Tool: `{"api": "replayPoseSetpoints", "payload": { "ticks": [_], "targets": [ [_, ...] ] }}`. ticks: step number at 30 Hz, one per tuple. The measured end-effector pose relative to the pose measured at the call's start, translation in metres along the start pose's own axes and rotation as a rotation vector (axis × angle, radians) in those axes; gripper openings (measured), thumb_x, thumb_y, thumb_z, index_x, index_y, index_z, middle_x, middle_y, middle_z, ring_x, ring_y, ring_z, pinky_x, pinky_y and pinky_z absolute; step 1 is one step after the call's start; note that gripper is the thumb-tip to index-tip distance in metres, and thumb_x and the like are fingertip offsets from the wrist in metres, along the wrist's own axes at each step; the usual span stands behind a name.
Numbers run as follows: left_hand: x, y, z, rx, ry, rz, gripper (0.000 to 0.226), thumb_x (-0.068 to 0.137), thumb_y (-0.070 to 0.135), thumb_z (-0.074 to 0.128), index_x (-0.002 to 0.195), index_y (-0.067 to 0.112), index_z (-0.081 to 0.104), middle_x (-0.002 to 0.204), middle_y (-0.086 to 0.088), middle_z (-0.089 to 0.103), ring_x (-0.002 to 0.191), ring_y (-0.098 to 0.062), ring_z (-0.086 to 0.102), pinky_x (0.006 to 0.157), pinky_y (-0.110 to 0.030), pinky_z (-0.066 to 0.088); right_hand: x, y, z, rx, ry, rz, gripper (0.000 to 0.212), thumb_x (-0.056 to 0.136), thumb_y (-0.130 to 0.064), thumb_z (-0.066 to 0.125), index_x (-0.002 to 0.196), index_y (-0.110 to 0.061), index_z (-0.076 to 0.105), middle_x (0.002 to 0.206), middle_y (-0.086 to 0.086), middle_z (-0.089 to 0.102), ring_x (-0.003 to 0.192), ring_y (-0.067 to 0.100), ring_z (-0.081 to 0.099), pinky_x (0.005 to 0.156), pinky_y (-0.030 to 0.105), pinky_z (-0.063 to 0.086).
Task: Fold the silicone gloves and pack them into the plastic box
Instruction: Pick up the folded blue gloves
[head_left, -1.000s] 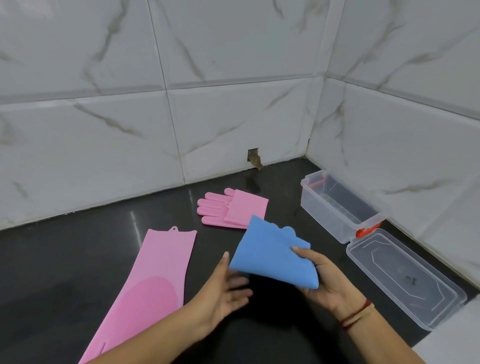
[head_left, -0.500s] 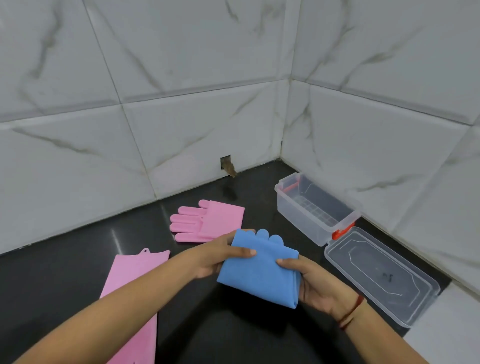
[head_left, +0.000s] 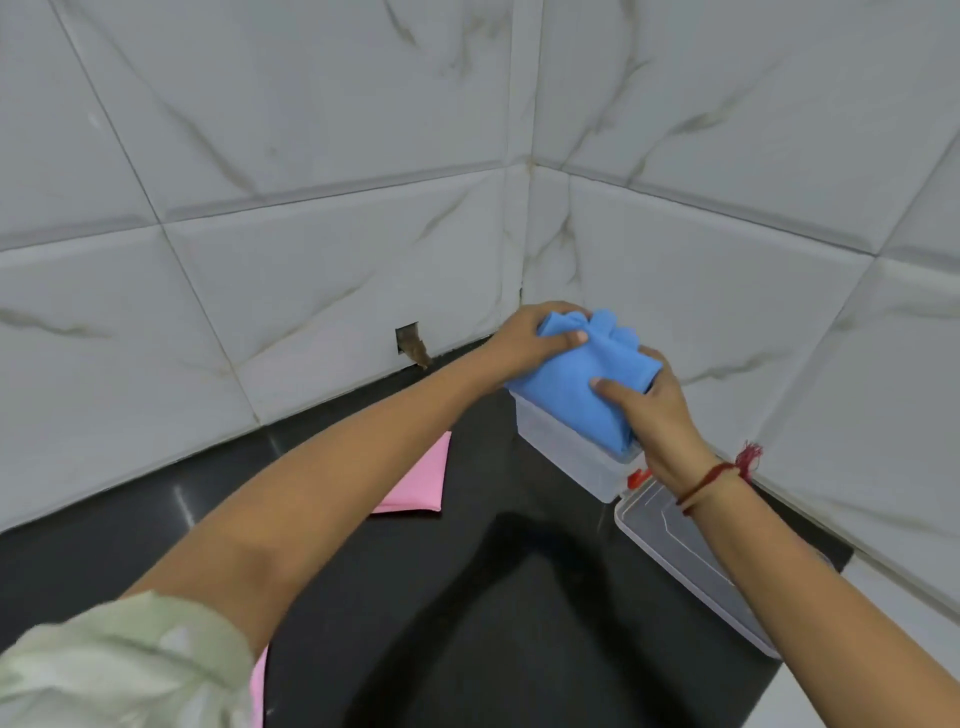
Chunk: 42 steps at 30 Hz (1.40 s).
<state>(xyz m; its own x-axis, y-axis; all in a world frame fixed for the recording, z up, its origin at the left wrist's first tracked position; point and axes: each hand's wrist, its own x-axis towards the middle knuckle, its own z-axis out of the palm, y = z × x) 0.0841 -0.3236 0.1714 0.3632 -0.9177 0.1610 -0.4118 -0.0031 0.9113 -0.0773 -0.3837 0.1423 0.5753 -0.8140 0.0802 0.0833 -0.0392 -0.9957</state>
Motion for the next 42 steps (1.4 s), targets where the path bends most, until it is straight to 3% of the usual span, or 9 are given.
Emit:
{"api": "replayPoseSetpoints", "payload": {
  "ticks": [5,12,16,22,26,28,32,38,42],
  "targets": [
    [0.046,-0.01,0.013,0.172,-0.083,0.039,0.024,0.092,0.015,0.061,0.115,0.008,0.063,0.118,-0.013,0.064,0.111,-0.026,0.059,0.098,-0.039,0.046,0.039,0.007,-0.021,-0.13,0.041,0.009,0.018,0.087,-0.004,0.054,0.103,-0.01,0.048,0.09,0.004,0.057,0.076,0.015,0.055,0.055,0.021,0.046],
    [0.066,-0.054,0.026,0.539,-0.295,-0.052,0.032,0.094,0.012,0.055,0.125,0.007,0.056,0.13,-0.015,0.055,0.119,-0.029,0.05,0.09,-0.027,0.034,0.071,0.033,-0.023,-0.546,-0.157,0.348,0.017,0.078,-0.001,0.058,0.094,-0.003,0.055,0.077,0.013,0.056,0.069,0.028,0.057,0.051,0.029,0.045],
    [0.074,-0.064,0.041,0.721,-0.397,-0.102,0.036,0.094,0.018,0.055,0.13,0.013,0.053,0.133,-0.011,0.052,0.121,-0.027,0.047,0.097,-0.033,0.035,0.077,0.039,-0.011,-0.945,-0.339,0.411,0.018,0.078,0.0,0.052,0.096,-0.001,0.05,0.088,0.018,0.052,0.078,0.03,0.054,0.057,0.034,0.045],
    [0.082,-0.072,0.055,0.941,-0.454,-0.204,0.039,0.097,0.031,0.05,0.134,0.019,0.049,0.137,-0.005,0.051,0.125,-0.024,0.045,0.1,-0.036,0.034,0.084,0.046,-0.002,-1.12,-0.425,0.484,0.019,0.092,-0.009,0.036,0.078,-0.004,0.049,0.076,0.012,0.048,0.084,0.028,0.052,0.08,0.034,0.048],
    [0.084,-0.079,0.063,1.016,-0.538,-0.313,0.037,0.1,0.034,0.042,0.133,0.02,0.048,0.138,-0.007,0.05,0.124,-0.028,0.046,0.103,-0.041,0.036,0.085,0.061,0.004,-1.288,-0.475,0.501,0.035,0.097,-0.019,0.031,0.113,0.0,0.056,0.102,0.016,0.058,0.113,0.033,0.055,0.099,0.04,0.044],
    [0.083,-0.081,0.067,1.044,-0.556,-0.322,0.037,0.1,0.034,0.043,0.132,0.018,0.05,0.137,-0.009,0.051,0.121,-0.03,0.049,0.1,-0.043,0.041,0.086,0.071,0.006,-1.43,-0.503,0.47,0.037,0.095,-0.019,0.032,0.115,0.0,0.057,0.116,0.018,0.061,0.11,0.031,0.057,0.093,0.036,0.044],
    [0.074,-0.076,0.07,1.242,-0.482,-0.165,0.034,0.099,0.032,0.044,0.125,0.012,0.055,0.124,-0.007,0.06,0.112,-0.025,0.055,0.091,-0.034,0.041,0.085,0.078,0.008,-1.698,-0.462,0.317,0.026,0.088,-0.019,0.047,0.106,-0.008,0.062,0.091,0.01,0.061,0.082,0.022,0.058,0.072,0.03,0.045],
    [0.067,-0.055,0.054,1.239,-0.126,0.174,0.032,0.087,0.032,0.064,0.107,0.009,0.054,0.105,-0.007,0.062,0.092,-0.026,0.063,0.064,-0.032,0.043,0.083,0.073,0.0,-1.842,-0.243,-0.162,0.026,0.089,-0.008,0.044,0.108,-0.012,0.061,0.103,0.007,0.068,0.092,0.024,0.066,0.067,0.028,0.046],
    [0.061,-0.05,0.055,1.055,-0.392,-0.1,0.018,0.091,0.023,0.054,0.102,0.011,0.061,0.102,-0.007,0.062,0.092,-0.023,0.058,0.082,-0.033,0.049,0.086,0.066,0.006,-1.631,-0.426,-0.016,0.026,0.089,-0.011,0.046,0.11,-0.009,0.06,0.108,0.012,0.066,0.095,0.027,0.064,0.074,0.031,0.048]
  ]
}}
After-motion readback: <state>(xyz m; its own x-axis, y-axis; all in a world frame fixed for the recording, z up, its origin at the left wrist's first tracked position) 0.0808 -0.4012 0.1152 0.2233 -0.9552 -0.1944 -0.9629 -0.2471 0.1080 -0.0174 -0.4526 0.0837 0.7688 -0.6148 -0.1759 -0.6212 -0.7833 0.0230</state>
